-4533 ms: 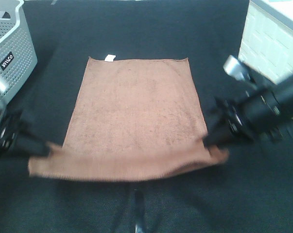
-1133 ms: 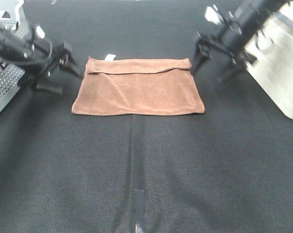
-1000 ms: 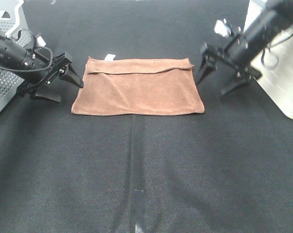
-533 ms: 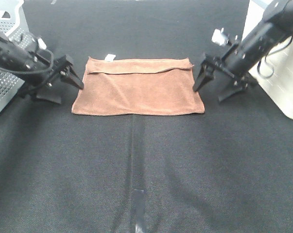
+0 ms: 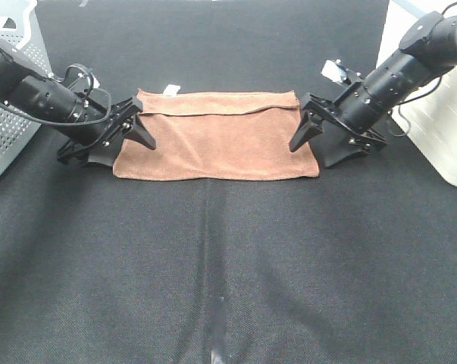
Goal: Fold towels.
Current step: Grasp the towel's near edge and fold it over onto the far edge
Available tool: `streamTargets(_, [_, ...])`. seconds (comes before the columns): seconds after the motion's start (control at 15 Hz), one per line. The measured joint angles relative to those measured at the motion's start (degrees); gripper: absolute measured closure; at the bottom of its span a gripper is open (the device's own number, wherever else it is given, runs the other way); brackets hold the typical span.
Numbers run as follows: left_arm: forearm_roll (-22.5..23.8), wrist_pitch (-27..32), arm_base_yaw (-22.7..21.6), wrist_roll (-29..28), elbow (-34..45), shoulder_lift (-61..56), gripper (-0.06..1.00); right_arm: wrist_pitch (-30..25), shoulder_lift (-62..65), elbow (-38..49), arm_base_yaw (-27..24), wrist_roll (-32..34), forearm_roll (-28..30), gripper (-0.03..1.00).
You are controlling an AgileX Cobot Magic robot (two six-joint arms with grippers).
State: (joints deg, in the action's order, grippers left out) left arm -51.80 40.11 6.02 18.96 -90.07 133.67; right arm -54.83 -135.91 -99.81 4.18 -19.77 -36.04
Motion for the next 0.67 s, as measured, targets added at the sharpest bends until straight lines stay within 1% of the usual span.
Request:
streamTargets(0.13, [-1.2, -0.5, 0.7, -0.2, 0.0, 0.5, 0.33, 1.7, -0.1, 0.0, 1.9, -0.1, -0.1, 0.3])
streamTargets(0.27, [-1.4, -1.0, 2.1, -0.2, 0.0, 0.9, 0.47, 2.1, -0.3, 0.0, 2.5, 0.3, -0.6, 0.36])
streamTargets(0.33, [-1.3, -1.1, 2.4, -0.2, 0.0, 1.1, 0.63, 2.5, -0.6, 0.0, 2.4, 1.1, -0.1, 0.48])
streamTargets(0.4, [-0.8, -0.9, 2.5, -0.2, 0.1, 1.3, 0.79, 2.5, -0.6, 0.0, 2.4, 1.5, 0.4, 0.63])
streamTargets(0.47, [-0.8, -0.9, 2.5, -0.2, 0.1, 1.3, 0.79, 2.5, -0.6, 0.0, 2.4, 1.5, 0.4, 0.63])
streamTargets(0.53, [-0.2, -0.3, 2.5, -0.2, 0.1, 1.3, 0.9, 2.5, -0.6, 0.0, 2.4, 2.2, 0.5, 0.79])
streamTargets(0.6, [0.3, 0.2, 2.6, -0.2, 0.1, 1.3, 0.92, 2.5, -0.6, 0.0, 2.4, 2.6, 0.6, 0.92])
streamTargets(0.67, [0.8, 1.3, 2.6, -0.2, 0.1, 1.3, 0.92, 1.9, -0.5, 0.0, 2.4, 2.7, 0.6, 0.97])
